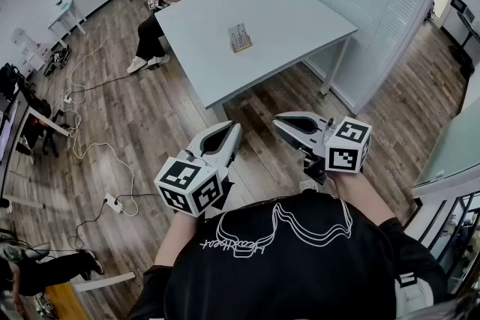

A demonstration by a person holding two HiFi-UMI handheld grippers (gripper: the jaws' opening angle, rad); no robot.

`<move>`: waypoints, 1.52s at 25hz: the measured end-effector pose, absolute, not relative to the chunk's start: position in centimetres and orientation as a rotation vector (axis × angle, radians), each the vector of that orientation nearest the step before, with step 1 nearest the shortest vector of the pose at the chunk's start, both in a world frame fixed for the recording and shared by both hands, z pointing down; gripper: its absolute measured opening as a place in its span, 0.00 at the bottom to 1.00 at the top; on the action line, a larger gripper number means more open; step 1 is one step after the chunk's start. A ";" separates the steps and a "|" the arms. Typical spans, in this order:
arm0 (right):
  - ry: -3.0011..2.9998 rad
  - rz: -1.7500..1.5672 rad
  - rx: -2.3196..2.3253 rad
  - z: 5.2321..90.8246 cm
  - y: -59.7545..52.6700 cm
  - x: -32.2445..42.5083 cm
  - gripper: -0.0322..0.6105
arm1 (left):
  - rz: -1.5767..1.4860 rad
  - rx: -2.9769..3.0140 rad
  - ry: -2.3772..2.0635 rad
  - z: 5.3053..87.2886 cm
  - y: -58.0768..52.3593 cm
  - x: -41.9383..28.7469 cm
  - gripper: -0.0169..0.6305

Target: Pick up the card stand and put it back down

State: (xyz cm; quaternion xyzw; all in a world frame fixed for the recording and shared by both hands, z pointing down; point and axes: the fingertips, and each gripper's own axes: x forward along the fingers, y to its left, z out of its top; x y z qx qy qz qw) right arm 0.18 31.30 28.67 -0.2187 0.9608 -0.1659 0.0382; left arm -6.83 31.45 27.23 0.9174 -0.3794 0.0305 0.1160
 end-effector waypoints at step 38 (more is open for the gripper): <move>2.980 -0.694 -0.695 33.6 17.2 1.4 0.06 | 0.110 2.598 -1.183 31.6 17.7 -6.5 0.05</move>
